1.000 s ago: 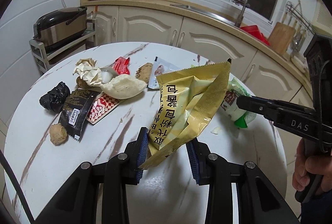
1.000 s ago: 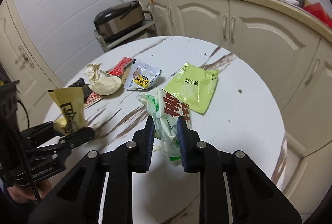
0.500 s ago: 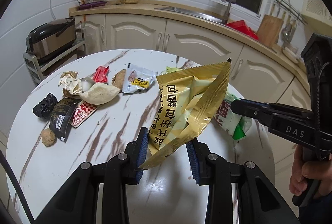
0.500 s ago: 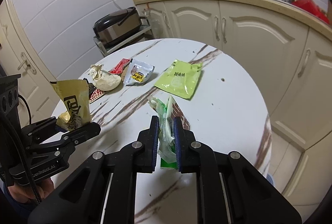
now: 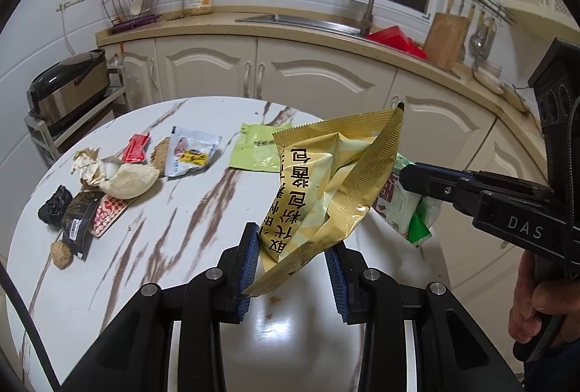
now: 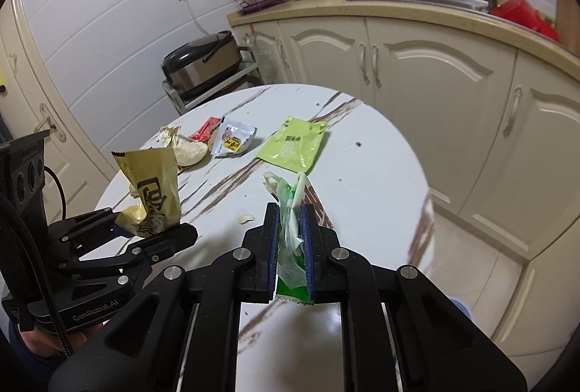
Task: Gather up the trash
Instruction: 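Lift the noodle packet with the right tool and turn toward the bin, then carry the noodle packet and yellow bag over the blue bin and open both tools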
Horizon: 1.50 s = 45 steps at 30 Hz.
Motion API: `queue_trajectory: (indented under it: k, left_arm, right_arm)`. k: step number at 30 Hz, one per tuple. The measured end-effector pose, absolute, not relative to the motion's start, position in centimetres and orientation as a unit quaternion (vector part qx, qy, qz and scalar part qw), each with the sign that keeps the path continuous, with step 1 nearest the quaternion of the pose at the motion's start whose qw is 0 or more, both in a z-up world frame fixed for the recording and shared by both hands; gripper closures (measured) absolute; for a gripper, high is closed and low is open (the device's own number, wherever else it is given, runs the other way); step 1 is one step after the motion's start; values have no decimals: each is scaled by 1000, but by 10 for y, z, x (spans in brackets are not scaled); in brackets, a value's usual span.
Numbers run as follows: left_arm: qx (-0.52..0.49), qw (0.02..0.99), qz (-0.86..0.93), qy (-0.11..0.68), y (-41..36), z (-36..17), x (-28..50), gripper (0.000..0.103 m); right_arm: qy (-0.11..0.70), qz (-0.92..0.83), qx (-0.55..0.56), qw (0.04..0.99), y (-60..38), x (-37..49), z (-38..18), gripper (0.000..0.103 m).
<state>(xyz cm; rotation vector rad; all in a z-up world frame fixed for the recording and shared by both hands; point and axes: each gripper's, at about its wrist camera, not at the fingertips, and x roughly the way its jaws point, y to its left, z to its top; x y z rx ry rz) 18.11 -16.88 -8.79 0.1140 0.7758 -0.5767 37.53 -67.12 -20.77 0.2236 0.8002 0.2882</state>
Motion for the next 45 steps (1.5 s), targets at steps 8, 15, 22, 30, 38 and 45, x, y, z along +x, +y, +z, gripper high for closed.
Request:
queue_trajectory:
  k: [8, 15, 22, 30, 38, 45]
  left_arm:
    - [71, 874, -324, 356, -222, -77, 167, 71]
    - [84, 853, -383, 345, -302, -73, 150, 71]
    - [104, 812, -430, 380, -390, -111, 142, 71]
    - [143, 774, -432, 440, -476, -186, 166, 70]
    - [194, 757, -400, 479, -534, -259, 204, 32]
    - [213, 776, -366, 468, -563, -271, 220, 12]
  right_arm:
    - [356, 96, 121, 921, -720, 340, -183, 91]
    - [329, 32, 131, 935, -784, 302, -160, 91]
    - [342, -29, 170, 924, -858, 270, -187, 91]
    - [396, -60, 244, 883, -928, 257, -278, 91]
    - [434, -56, 337, 833, -967, 264, -392, 83]
    - [439, -85, 390, 805, -986, 257, -444, 20]
